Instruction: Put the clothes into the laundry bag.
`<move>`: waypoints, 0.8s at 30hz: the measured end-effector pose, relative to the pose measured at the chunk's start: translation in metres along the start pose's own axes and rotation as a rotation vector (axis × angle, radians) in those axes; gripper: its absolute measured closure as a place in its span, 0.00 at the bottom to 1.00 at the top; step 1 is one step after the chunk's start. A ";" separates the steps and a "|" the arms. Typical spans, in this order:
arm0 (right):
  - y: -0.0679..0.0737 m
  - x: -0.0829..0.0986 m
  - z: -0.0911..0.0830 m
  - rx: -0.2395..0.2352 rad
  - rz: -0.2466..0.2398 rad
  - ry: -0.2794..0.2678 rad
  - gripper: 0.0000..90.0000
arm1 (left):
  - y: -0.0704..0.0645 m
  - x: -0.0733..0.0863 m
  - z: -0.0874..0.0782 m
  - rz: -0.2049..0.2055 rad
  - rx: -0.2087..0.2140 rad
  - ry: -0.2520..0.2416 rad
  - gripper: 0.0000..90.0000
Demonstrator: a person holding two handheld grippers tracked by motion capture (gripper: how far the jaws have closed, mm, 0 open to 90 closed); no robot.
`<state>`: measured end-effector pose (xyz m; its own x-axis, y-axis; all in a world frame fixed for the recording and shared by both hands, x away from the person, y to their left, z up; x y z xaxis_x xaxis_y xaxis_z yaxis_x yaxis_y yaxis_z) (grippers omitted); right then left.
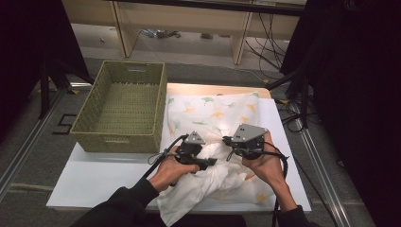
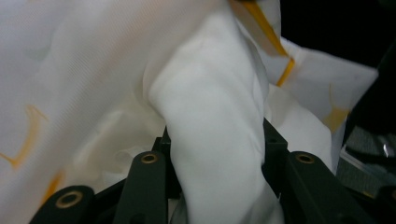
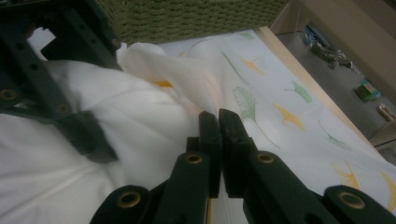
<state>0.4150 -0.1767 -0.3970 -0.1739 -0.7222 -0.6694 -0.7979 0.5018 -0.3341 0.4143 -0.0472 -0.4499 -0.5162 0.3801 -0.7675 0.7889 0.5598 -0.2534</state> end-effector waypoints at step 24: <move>-0.001 0.006 0.003 -0.009 0.005 0.013 0.99 | 0.018 0.068 -0.014 0.097 -0.076 0.189 0.17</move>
<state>0.4163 -0.1806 -0.4026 -0.1856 -0.7261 -0.6621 -0.8022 0.5011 -0.3246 0.3887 -0.0013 -0.4984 -0.4979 0.5620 -0.6605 0.8143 0.5649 -0.1333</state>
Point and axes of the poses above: each handheld gripper's, and its own axes: z roughly forward along the jaws, x roughly out of its underside, y roughly to its left, the point moved 6 cm from there along z, roughly forward along the jaws, and after that the axes turned 4 degrees about y, right-handed, at the moved point
